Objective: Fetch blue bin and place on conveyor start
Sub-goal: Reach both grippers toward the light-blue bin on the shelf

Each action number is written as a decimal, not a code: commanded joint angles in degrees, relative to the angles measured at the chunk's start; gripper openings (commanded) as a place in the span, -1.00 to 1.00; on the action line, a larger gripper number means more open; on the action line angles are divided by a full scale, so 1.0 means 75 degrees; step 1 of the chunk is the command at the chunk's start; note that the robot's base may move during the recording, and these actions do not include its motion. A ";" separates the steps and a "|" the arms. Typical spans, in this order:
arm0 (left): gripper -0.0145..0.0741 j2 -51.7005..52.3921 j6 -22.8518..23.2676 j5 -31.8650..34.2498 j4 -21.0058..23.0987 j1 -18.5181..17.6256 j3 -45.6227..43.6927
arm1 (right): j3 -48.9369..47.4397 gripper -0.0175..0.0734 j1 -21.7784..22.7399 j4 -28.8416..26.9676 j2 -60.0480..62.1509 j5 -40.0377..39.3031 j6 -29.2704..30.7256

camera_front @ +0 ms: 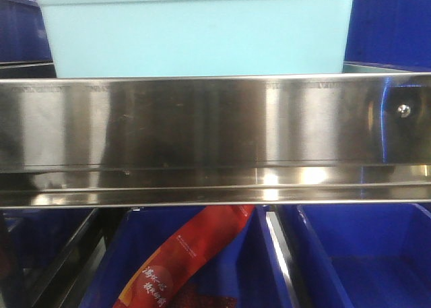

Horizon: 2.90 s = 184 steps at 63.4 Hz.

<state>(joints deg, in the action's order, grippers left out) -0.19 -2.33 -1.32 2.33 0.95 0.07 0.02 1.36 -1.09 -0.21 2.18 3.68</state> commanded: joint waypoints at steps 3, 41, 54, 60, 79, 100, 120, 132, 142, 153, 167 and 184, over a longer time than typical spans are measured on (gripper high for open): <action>-0.92 0.0026 -0.0016 0.0102 -0.0031 0.0008 -0.0010 | -0.0002 -0.98 0.0031 -0.0028 0.0028 -0.0128 0.0053; -0.92 0.0026 -0.0016 0.0102 -0.0031 0.0008 -0.0010 | -0.0002 -0.98 0.0031 -0.0028 0.0028 -0.0128 0.0053; -0.92 0.0026 -0.0016 0.0908 -0.0031 0.0008 -0.0010 | -0.0002 -0.98 0.0031 -0.0028 0.0028 -0.0927 0.0053; -0.92 0.0026 -0.0016 0.0666 -0.0232 0.0008 -0.0362 | -0.0330 -0.98 0.0031 -0.0028 0.0028 -0.0672 0.0053; -0.92 -0.0613 -0.0016 -0.2151 -0.0753 0.0008 -0.3066 | -0.3295 -0.98 0.0031 -0.0028 -0.0601 0.2819 0.0053; -0.92 -0.3479 -0.0032 -0.4826 -0.0753 0.0008 -0.5824 | -0.5640 -0.98 0.0031 -0.0028 -0.3227 0.4185 0.0053; -0.92 -0.4219 -0.0016 -0.4526 -0.0374 0.0008 -0.6124 | -0.5969 -0.98 0.0031 -0.0323 -0.3828 0.3647 0.0053; -0.92 -0.5237 -0.1348 -0.4593 0.1262 0.0008 -0.6811 | -0.6618 -0.98 -0.0024 -0.0901 -0.4945 0.3836 0.0053; -0.92 -0.6172 -0.1893 -0.4593 0.2035 -0.0330 -0.7542 | -0.7334 -0.98 -0.0524 -0.0918 -0.6120 0.3820 0.0053; -0.92 -0.7269 -0.1893 -0.4593 0.1878 -0.1367 -0.8347 | -0.8271 -0.98 -0.1472 -0.0918 -0.7464 0.3820 0.0053; -0.92 -0.8916 -0.0637 -0.4448 0.1209 -0.2265 -0.9555 | -0.9622 -0.93 -0.2030 -0.0918 -0.9145 0.4046 -0.0071; -0.92 -1.0932 0.2197 -0.5049 -0.0965 -0.2292 -1.1559 | -1.1739 -0.92 -0.2379 0.1486 -1.1275 0.5509 -0.2865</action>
<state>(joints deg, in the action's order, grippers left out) -78.79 8.36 -37.35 0.00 -15.91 -82.56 -83.61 -15.26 0.65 -81.06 40.15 -8.67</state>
